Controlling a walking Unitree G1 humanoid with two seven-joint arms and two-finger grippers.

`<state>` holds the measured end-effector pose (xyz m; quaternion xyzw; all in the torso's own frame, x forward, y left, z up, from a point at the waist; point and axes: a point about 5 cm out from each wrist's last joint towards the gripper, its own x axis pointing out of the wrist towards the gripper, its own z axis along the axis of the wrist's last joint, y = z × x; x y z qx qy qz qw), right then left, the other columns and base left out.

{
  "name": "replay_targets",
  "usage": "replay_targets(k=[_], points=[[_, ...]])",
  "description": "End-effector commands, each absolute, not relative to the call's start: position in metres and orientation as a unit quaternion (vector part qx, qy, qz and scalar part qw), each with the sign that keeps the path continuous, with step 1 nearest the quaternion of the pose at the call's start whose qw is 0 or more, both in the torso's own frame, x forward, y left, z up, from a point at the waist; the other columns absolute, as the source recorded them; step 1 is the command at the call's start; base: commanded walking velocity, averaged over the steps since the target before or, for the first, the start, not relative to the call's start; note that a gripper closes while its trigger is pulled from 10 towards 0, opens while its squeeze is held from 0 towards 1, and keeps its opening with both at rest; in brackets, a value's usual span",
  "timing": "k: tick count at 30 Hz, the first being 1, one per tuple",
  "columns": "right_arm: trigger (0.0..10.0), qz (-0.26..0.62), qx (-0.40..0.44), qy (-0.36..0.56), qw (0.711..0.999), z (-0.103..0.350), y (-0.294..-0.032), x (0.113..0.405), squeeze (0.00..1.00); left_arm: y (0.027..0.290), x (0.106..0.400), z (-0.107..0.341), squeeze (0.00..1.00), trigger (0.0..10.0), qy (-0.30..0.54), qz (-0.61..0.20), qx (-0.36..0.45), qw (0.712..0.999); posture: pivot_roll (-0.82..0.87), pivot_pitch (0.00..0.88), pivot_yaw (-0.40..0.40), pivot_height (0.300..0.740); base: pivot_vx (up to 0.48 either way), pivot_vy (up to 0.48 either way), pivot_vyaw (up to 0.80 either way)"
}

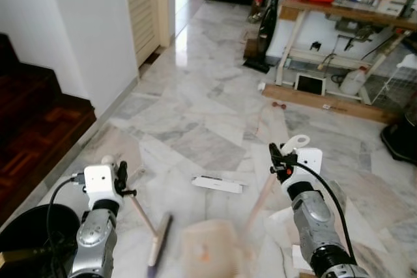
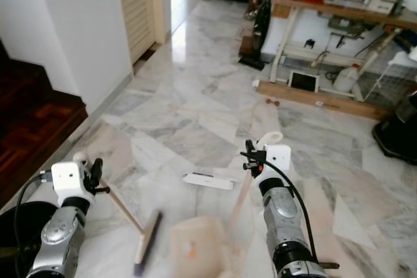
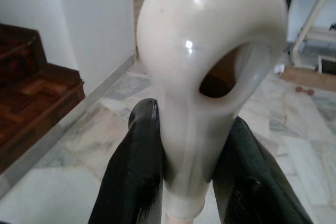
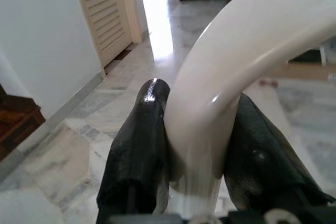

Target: Sweep floor

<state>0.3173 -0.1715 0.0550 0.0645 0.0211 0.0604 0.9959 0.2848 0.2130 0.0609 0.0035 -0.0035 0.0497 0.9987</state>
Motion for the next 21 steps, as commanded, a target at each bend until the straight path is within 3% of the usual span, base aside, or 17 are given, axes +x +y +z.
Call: replay_targets(k=[1,21], points=[[10.0,0.048,0.057,0.008,0.997,0.0614,-0.1818,0.3198,0.0,0.2063,0.2881,0.0667,0.0,10.0,-0.015,0.04,-0.001,0.999,0.04,0.0,-0.032,0.74,0.334,0.0,0.0],[10.0,0.055,0.062,0.009,0.997,0.0611,-0.1776,0.3198,0.0,0.206,0.29,0.0697,0.0,10.0,-0.02,0.042,-0.003,0.999,0.05,0.0,-0.034,0.74,0.333,0.0,0.0]])
